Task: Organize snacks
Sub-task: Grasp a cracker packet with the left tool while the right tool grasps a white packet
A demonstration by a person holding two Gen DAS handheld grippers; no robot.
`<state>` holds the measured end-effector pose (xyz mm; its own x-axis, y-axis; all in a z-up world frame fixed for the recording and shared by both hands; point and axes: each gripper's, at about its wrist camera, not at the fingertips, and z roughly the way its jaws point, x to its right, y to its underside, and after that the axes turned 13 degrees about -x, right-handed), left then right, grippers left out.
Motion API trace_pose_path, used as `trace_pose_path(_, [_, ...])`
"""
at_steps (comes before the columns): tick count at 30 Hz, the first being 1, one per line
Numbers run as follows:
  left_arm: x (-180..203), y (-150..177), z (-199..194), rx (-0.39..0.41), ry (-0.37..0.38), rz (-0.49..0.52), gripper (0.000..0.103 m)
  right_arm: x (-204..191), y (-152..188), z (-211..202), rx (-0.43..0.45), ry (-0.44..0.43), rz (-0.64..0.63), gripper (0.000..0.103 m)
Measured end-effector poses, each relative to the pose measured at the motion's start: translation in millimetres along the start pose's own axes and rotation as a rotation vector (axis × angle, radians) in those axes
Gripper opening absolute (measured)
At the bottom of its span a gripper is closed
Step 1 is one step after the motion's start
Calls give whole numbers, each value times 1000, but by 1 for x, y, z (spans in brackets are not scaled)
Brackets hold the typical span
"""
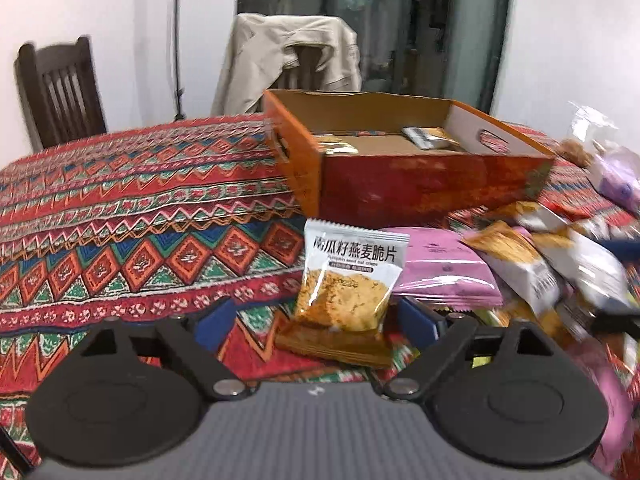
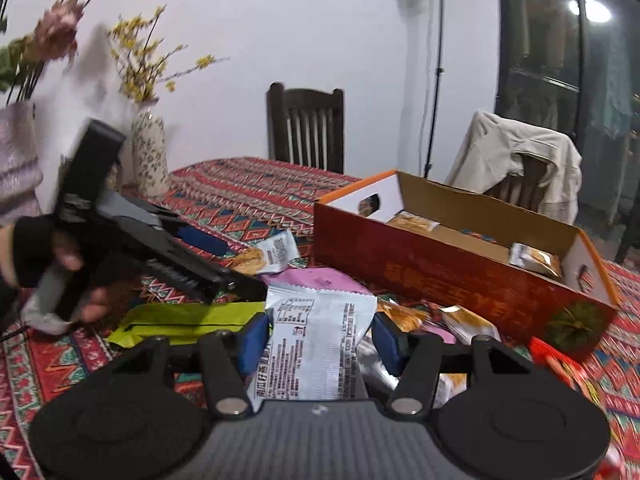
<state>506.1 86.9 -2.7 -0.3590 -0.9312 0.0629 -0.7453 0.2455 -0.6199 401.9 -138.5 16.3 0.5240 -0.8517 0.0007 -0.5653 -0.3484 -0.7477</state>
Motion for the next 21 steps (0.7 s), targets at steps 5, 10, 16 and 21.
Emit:
trace_pose_path(5, [6, -4, 5, -16, 31, 3, 44, 3, 18, -24, 20, 11, 52, 56])
trace_pose_path(10, [23, 2, -9, -46, -47, -12, 42, 9, 36, -40, 18, 35, 98, 56])
trace_pose_path(16, [52, 40, -73, 59, -307, -51, 42, 13, 62, -73, 36, 73, 128, 56])
trace_pose_path(21, [100, 96, -136, 162, -266, -134, 42, 12, 92, -106, 40, 114, 152, 56])
